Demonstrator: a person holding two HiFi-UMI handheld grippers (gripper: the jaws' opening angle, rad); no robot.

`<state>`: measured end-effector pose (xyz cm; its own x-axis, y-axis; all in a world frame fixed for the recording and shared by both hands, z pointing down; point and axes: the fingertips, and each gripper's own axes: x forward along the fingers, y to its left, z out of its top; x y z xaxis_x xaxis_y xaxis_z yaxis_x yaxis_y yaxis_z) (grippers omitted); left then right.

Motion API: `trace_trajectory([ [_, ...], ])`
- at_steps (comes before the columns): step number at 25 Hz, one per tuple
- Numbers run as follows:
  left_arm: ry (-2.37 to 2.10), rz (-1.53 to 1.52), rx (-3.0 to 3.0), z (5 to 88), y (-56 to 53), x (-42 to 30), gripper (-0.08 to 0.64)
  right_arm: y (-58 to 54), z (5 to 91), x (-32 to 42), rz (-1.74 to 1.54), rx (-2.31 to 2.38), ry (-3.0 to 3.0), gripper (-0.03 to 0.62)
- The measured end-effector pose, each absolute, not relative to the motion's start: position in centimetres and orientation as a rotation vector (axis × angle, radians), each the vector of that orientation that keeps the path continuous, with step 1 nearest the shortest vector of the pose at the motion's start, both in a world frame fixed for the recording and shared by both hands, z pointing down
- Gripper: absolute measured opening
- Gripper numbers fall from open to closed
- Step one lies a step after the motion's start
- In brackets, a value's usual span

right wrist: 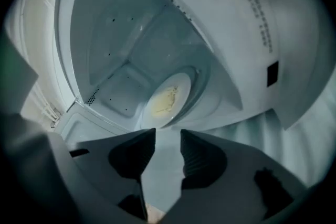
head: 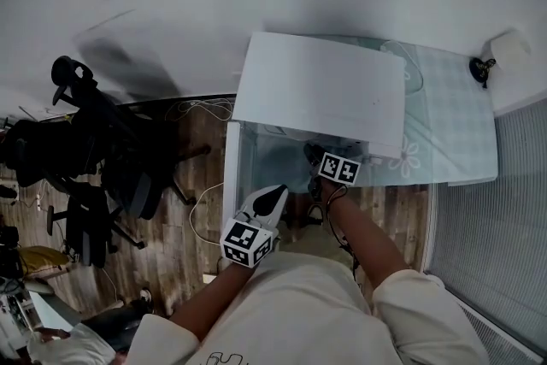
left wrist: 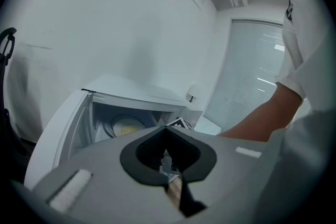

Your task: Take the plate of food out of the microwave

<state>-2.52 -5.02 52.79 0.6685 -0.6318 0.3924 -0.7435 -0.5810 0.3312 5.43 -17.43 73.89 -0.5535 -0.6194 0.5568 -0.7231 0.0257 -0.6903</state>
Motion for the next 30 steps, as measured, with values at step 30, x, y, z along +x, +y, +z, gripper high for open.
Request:
trace_trajectory([
  [30, -1.037, 0.284, 2.413, 53.3, -6.7, -2.3, 0.002, -20.3, 73.0, 4.7, 1.83, 1.532, -2.169, 0.025],
])
